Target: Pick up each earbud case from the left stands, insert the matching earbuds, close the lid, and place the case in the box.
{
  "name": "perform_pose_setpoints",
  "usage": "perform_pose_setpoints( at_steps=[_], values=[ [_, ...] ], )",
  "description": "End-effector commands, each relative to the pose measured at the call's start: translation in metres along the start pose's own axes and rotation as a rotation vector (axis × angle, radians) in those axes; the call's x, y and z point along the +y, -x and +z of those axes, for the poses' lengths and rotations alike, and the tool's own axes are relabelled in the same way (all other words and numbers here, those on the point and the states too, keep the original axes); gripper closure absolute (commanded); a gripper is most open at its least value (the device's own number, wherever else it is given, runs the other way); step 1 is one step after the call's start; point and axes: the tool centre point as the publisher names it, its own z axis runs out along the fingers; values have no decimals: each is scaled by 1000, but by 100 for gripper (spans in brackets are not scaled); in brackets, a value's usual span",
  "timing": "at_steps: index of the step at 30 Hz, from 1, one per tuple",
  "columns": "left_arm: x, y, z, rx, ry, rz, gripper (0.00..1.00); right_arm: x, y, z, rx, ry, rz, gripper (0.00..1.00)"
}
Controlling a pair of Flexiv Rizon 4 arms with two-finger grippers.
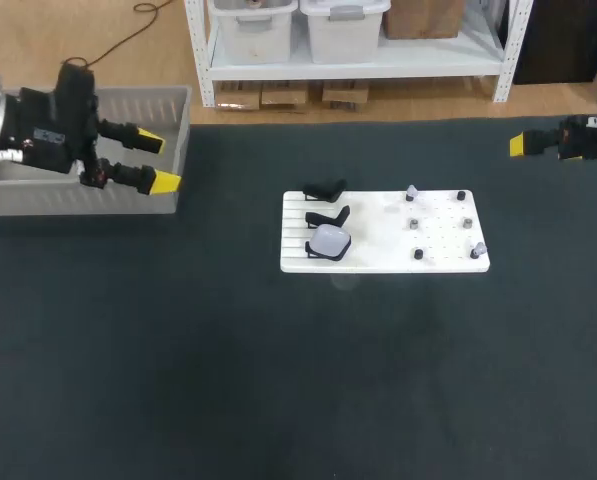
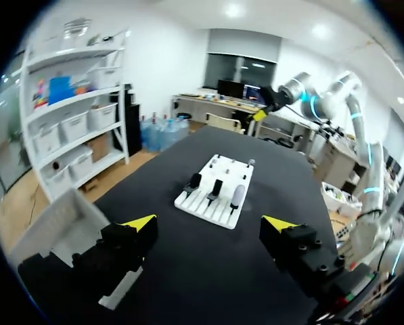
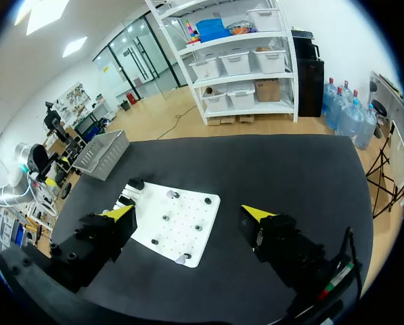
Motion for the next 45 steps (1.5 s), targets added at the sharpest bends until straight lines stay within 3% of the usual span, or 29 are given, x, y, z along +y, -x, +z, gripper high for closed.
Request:
perform_pose_setpoints(
  at_steps=[1, 10, 20, 24, 28, 45],
  values=[
    [8, -2, 21, -5, -104, 54, 0, -1, 0, 0, 1, 2, -1, 0],
    [5, -2, 56, 14, -167, 213, 0, -1, 0, 0, 1, 2, -1, 0],
    [-7, -13, 90, 42, -242, 229, 0, -1, 0, 0, 1, 2, -1, 0],
    [-15, -21, 104, 47, -240, 280, 0, -1, 0, 0, 1, 2, -1, 0],
    [-18, -24, 119, 37, -256, 249, 0, -1, 0, 0, 1, 2, -1, 0],
    [-40, -22, 178, 16, -257, 286, 0, -1, 0, 0, 1, 2, -1, 0]
  ],
)
